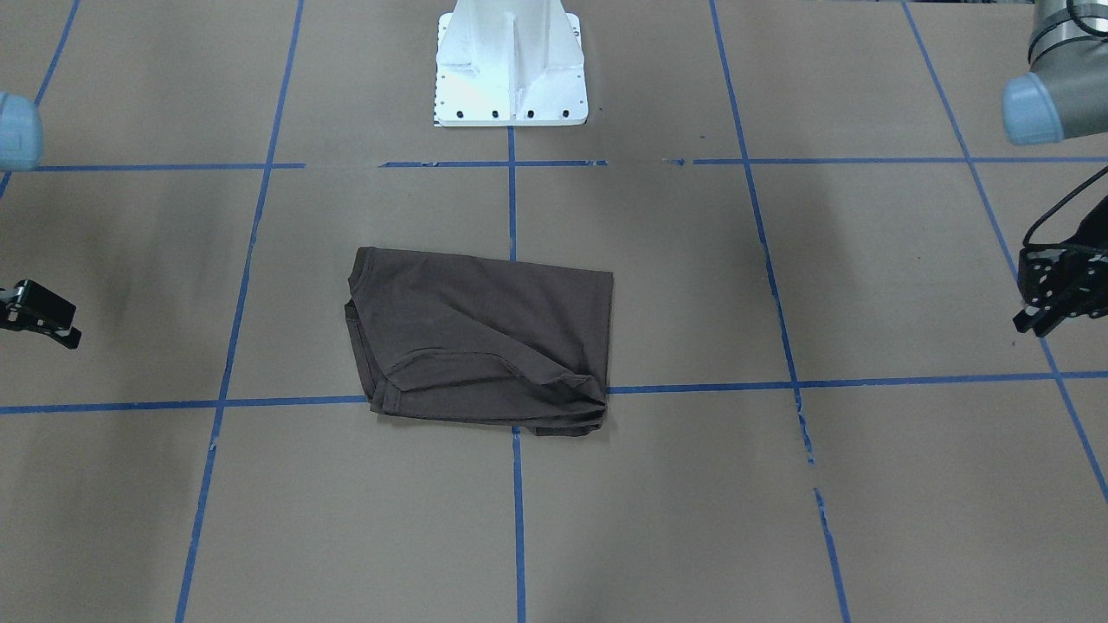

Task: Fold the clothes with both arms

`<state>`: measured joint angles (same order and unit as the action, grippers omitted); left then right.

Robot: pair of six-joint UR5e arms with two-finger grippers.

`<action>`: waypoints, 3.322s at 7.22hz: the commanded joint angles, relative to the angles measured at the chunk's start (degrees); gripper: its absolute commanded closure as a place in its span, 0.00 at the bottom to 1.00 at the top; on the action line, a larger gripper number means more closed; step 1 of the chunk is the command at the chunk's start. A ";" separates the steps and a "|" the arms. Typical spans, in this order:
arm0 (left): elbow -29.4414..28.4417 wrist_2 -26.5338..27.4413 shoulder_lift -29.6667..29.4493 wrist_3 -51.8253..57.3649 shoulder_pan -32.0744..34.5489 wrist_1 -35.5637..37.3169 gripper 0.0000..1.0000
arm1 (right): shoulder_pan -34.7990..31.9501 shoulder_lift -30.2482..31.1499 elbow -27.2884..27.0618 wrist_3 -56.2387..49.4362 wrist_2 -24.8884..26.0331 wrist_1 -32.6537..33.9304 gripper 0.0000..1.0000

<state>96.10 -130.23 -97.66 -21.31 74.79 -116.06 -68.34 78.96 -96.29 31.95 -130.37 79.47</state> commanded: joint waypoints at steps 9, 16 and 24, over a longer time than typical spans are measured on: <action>-1.53 2.09 6.95 12.52 4.40 6.11 0.00 | -6.54 3.84 -0.39 -12.50 -1.56 4.96 0.00; -0.66 -2.58 10.03 12.52 4.49 5.49 0.00 | -6.64 3.66 -0.57 -14.02 -1.21 6.75 0.00; -1.79 -2.58 10.30 12.52 4.40 5.41 0.00 | -6.55 3.92 -0.31 -14.02 -0.86 6.75 0.00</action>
<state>94.98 -132.83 -87.36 -8.79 79.19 -110.65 -74.96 82.80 -96.73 17.93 -131.29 86.22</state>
